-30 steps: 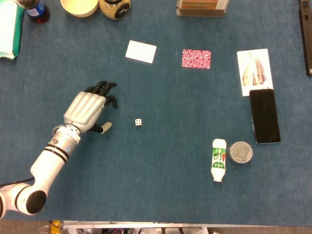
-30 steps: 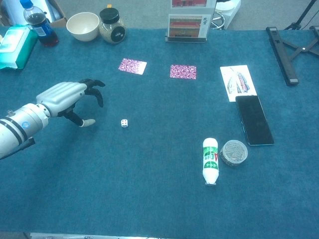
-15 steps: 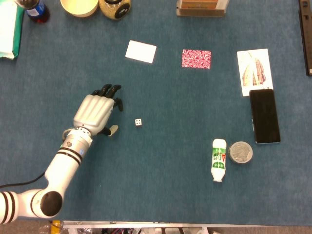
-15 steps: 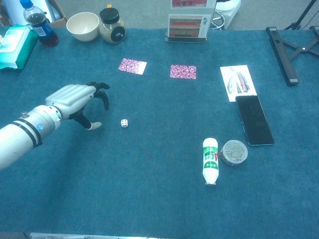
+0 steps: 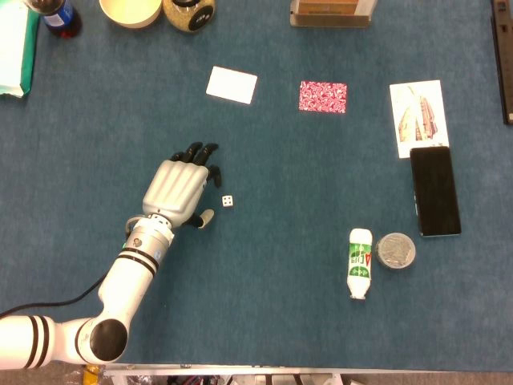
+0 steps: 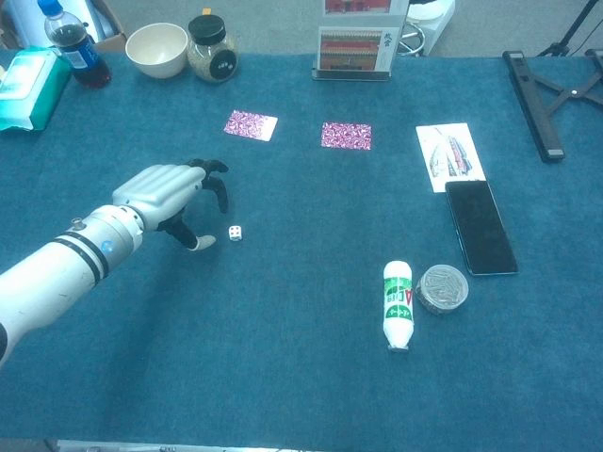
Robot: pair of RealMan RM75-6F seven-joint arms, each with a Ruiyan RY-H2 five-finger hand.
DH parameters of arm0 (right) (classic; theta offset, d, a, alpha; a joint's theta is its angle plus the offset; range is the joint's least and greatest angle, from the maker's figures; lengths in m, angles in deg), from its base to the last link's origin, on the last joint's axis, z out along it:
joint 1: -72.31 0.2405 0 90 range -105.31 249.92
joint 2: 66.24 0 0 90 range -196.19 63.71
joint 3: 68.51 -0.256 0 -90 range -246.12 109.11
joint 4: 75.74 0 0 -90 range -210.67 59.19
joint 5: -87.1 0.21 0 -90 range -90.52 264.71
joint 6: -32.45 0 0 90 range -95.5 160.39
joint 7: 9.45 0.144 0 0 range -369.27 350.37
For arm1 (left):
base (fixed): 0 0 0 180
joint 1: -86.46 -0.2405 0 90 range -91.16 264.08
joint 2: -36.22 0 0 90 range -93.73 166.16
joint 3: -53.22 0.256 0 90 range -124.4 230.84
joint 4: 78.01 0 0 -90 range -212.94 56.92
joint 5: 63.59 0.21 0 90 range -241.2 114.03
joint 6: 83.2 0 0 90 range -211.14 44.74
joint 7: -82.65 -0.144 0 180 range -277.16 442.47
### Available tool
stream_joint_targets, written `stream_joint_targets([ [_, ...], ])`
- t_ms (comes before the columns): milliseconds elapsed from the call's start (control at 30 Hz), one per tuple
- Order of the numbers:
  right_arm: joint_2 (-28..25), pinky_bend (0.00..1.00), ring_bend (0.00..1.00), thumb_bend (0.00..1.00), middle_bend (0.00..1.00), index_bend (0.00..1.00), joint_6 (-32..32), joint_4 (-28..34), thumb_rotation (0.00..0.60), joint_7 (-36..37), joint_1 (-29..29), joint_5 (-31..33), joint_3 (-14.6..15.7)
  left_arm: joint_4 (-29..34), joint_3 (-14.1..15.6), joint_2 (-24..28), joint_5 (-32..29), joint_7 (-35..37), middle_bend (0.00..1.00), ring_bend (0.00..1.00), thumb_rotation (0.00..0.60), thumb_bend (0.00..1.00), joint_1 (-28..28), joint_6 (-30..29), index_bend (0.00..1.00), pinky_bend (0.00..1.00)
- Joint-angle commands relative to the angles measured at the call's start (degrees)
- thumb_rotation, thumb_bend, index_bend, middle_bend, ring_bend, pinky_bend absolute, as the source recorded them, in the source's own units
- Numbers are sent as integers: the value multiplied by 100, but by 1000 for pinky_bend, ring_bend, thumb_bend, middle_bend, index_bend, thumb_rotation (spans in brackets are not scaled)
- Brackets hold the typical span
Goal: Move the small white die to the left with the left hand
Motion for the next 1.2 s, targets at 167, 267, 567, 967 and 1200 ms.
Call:
stream_joint_targets([
  [167,-2,339,307,5,410,544,3,-1,600,10,-11,-7,-1,10,36,-86,16,16,72,43,600,264,44,-54,396,198],
  [267,-7,339,307,5,410,544,14,4,600,9,-19,-8,-3,4,45,-133,4,16,72,43,600,264,69,-67,396,198],
  [567,-32,339,307,4,410,544,40,14,600,33,-44,-19,-8,-131,61,-290,-63,76,72,43,600,264,118,-68,399,198],
  [967,-58,339,307,5,410,544,42,28,600,72,-56,-26,-20,-390,73,-434,-20,231,72,43,600,264,153,-11,403,198],
  [1200,-105,339,307,4,410,544,167,103,600,202,-81,-145,-66,-533,72,-496,-90,263,72,43,600,264,163,23,410,198],
])
